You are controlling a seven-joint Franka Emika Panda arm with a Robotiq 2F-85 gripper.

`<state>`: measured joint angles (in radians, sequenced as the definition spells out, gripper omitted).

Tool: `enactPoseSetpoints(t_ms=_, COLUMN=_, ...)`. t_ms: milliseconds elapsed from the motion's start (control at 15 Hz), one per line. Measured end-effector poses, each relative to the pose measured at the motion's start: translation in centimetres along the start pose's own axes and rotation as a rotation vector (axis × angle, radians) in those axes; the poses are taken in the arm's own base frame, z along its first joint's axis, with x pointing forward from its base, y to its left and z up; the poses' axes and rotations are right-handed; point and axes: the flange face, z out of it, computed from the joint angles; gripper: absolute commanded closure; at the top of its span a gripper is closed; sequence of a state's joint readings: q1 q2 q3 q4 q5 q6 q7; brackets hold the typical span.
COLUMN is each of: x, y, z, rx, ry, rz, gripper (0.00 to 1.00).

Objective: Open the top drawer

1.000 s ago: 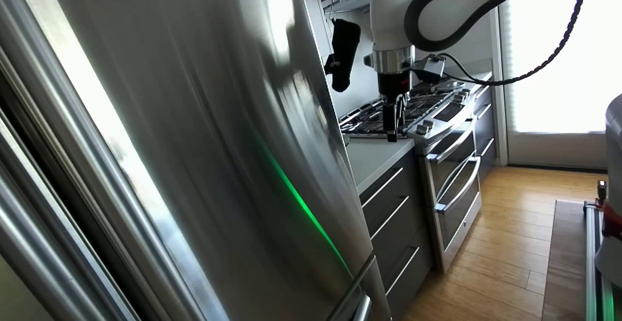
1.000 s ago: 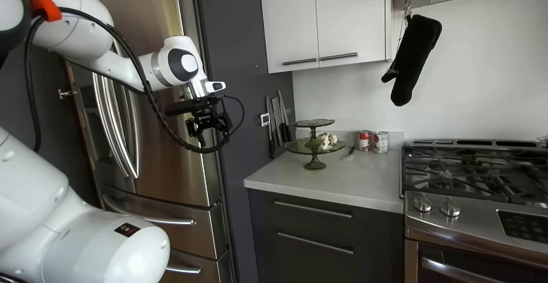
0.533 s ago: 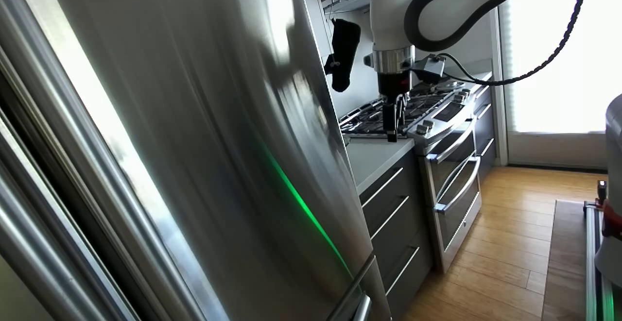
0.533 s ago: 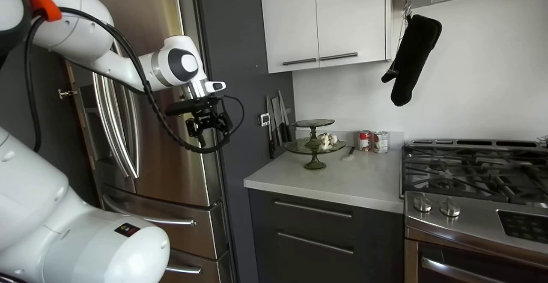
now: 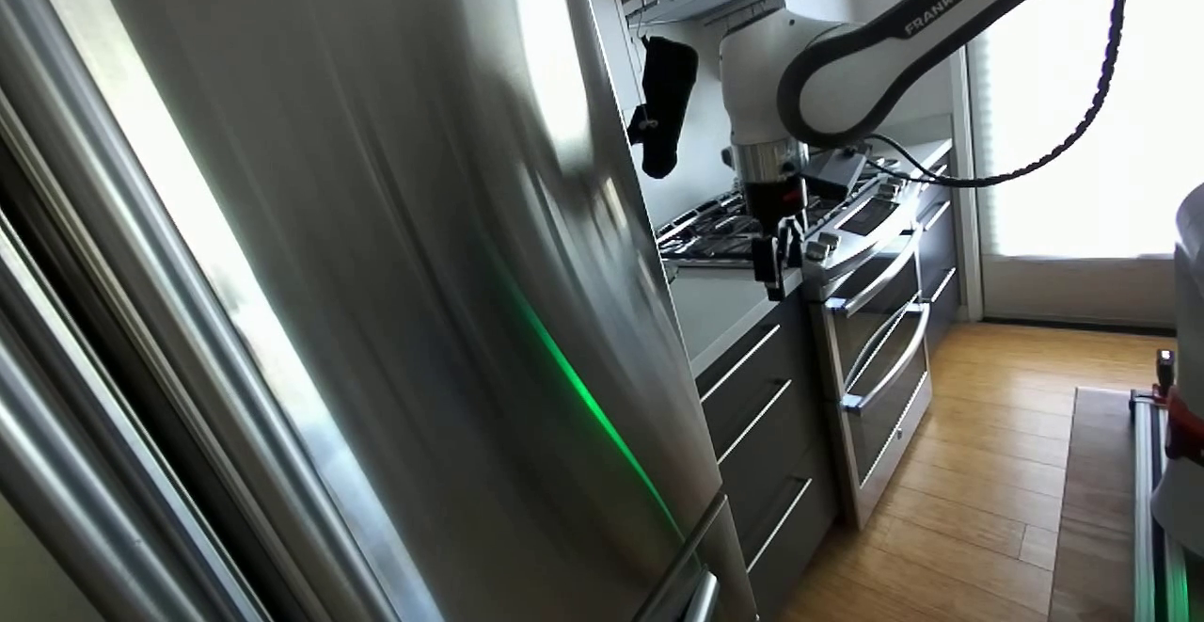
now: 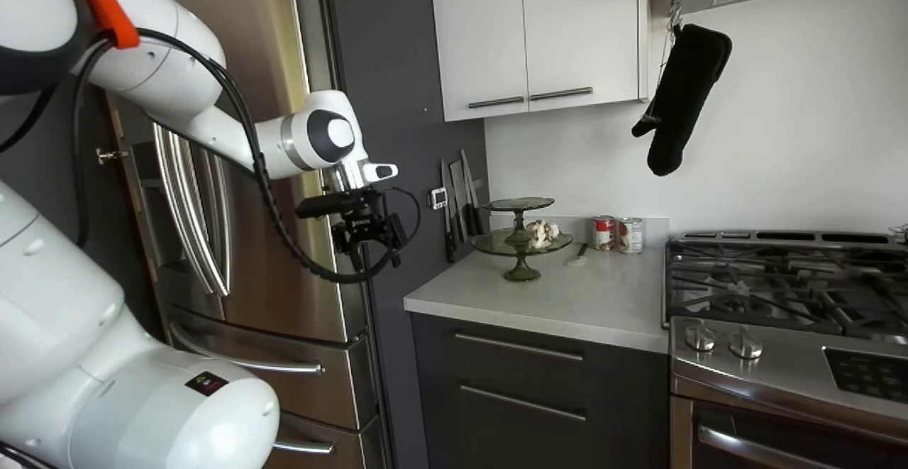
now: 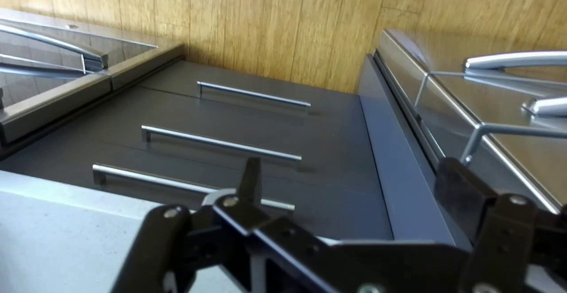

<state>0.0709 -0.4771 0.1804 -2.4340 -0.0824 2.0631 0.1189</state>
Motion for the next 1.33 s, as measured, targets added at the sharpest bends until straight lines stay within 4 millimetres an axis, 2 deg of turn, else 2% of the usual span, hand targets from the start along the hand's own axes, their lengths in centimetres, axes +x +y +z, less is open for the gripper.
enactPoseSetpoints(t_ms=267, x=-1.4, y=0.8, z=7.4, rx=-0.183, ry=-0.134, rz=-0.034, gripper=0.0)
enactPoseSetpoints(t_ms=467, x=-2.0, y=1.5, z=12.8, rx=-0.309, ry=-0.141, rz=-0.059, gripper=0.0)
enactPoseSetpoints(t_ms=600, x=-2.3, y=1.9, z=15.1, rx=-0.322, ry=-0.148, rz=-0.059, gripper=0.0)
enactPoseSetpoints(t_ms=1000, x=-2.1, y=2.0, z=15.3, rx=-0.331, ry=-0.143, rz=-0.069, gripper=0.0)
enactPoseSetpoints(t_ms=1133, x=-1.8, y=2.2, z=15.5, rx=-0.367, ry=-0.113, rz=-0.14, gripper=0.0)
enactPoseSetpoints(t_ms=1333, x=-1.5, y=2.8, z=17.2, rx=-0.432, ry=-0.053, rz=-0.29, gripper=0.0)
